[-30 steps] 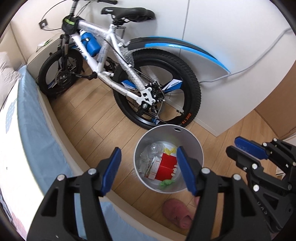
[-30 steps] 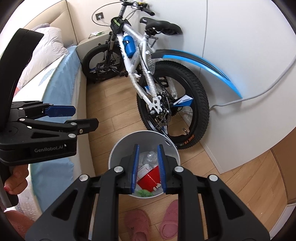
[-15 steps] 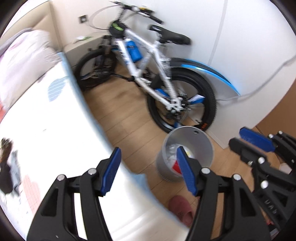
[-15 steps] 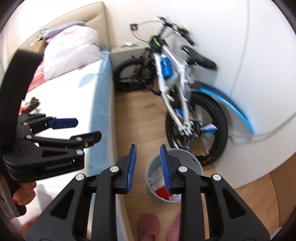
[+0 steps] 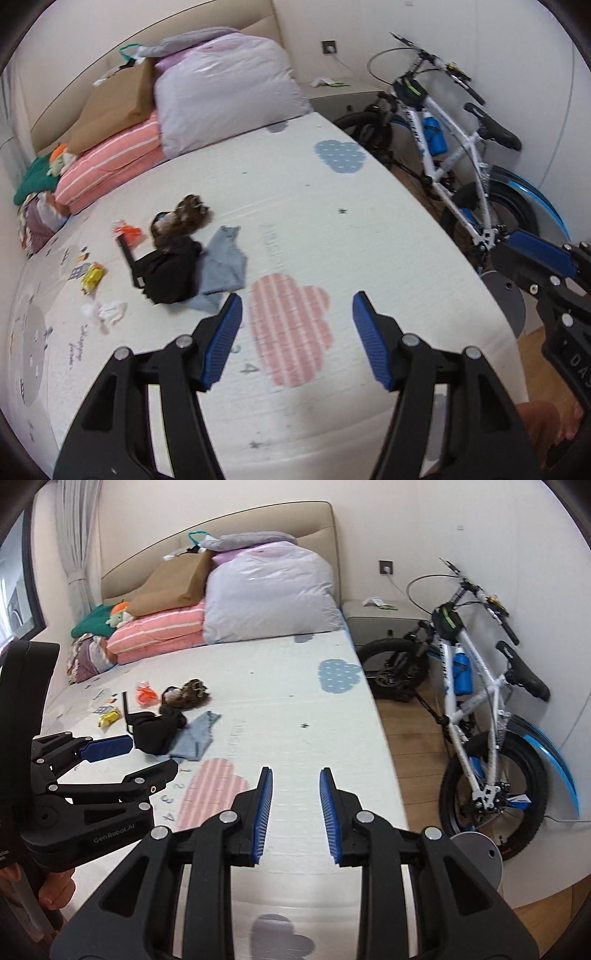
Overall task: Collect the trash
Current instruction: 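Move both open tools back over the bed toward the black bag, then grasp the black bag with the left tool while the right tool grasps the grey-blue cloth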
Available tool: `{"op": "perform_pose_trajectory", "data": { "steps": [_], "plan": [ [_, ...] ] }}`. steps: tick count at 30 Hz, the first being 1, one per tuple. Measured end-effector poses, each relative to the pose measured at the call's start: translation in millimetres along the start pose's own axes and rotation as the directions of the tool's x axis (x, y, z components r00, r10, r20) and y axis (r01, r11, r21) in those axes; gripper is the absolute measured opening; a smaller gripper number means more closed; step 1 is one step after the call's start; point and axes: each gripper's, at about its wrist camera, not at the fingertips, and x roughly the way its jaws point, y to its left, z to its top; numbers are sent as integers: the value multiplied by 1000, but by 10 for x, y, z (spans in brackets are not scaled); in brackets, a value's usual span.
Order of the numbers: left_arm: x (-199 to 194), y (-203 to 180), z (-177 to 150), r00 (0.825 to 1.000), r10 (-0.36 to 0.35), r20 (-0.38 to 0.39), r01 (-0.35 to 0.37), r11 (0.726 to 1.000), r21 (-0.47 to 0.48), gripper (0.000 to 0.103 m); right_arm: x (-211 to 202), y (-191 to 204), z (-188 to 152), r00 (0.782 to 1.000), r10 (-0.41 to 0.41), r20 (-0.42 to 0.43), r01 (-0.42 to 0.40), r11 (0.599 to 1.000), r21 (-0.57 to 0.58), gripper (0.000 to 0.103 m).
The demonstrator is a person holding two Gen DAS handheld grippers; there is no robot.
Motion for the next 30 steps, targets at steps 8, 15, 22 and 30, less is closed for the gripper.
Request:
{"op": "perform_pose_trajectory", "data": {
  "steps": [8,15,22,30],
  "plan": [
    [-82,1030,-158,993,117,-12,-117,984,-131,63,278,1037,229,995,99,-9,-100,987,-122,25],
    [232,1535,-97,993,115,-31,-119,967,-226,63,655,1521,401,990,140,-26,-142,973,-180,25],
    [692,1739,134,994,104,-24,-107,963,-246,63,1194,1613,549,990,132,-51,-139,971,-193,25],
    [1275,1783,134,998,18,-60,-33,967,-254,60,1781,1538,521,987,124,-104,-140,977,-161,25]
  ]
}}
